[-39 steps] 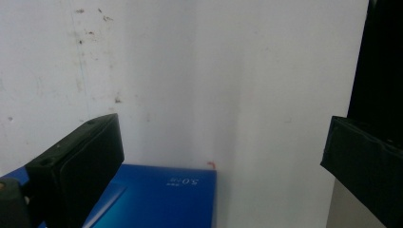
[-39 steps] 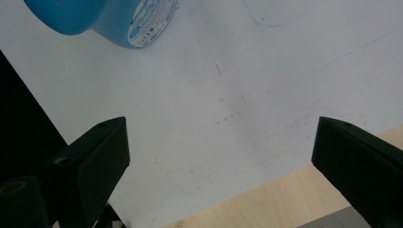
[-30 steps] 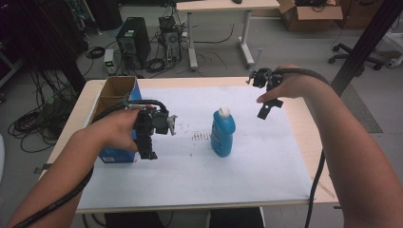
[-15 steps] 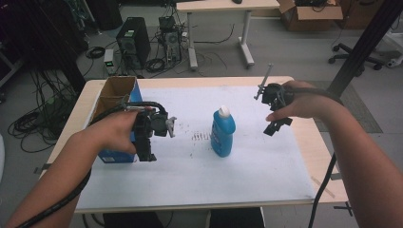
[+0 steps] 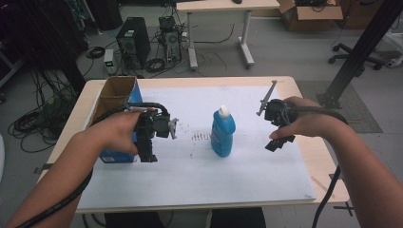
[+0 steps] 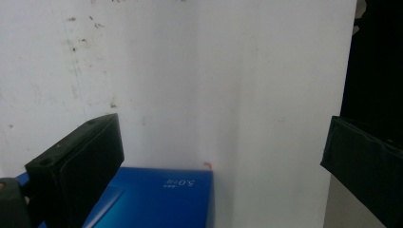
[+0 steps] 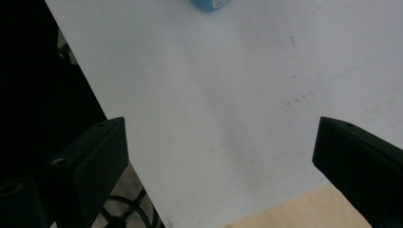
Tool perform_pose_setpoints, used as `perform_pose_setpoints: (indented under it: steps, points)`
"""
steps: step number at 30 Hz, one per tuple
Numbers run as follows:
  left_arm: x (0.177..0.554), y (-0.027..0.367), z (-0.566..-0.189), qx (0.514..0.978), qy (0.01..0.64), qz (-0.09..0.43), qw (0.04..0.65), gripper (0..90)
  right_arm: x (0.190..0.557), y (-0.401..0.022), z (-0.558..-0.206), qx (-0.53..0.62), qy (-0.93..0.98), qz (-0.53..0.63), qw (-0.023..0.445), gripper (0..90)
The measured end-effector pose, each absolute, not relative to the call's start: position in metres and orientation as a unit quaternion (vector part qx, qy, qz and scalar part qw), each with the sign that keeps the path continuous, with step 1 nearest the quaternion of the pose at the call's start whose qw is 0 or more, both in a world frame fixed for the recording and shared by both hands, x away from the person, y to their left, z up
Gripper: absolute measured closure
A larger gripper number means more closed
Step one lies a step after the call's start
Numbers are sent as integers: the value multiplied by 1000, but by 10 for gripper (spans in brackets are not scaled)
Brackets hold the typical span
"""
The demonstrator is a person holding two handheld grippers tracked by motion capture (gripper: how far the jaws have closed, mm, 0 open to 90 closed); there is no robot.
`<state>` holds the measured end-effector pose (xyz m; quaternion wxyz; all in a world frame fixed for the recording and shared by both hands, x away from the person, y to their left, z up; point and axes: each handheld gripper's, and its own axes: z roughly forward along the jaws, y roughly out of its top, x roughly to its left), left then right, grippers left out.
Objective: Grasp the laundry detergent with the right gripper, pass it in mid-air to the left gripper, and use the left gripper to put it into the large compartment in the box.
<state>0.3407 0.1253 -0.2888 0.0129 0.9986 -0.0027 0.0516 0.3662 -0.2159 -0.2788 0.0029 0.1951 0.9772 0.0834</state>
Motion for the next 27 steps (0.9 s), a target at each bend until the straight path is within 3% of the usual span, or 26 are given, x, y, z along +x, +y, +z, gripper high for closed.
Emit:
perform_pose_setpoints:
  steps: [27]
  points:
    - [342, 123, -292, 999, -11, 44, 7, 4, 335, -201, -342, 300, 918, 252, 64, 41]
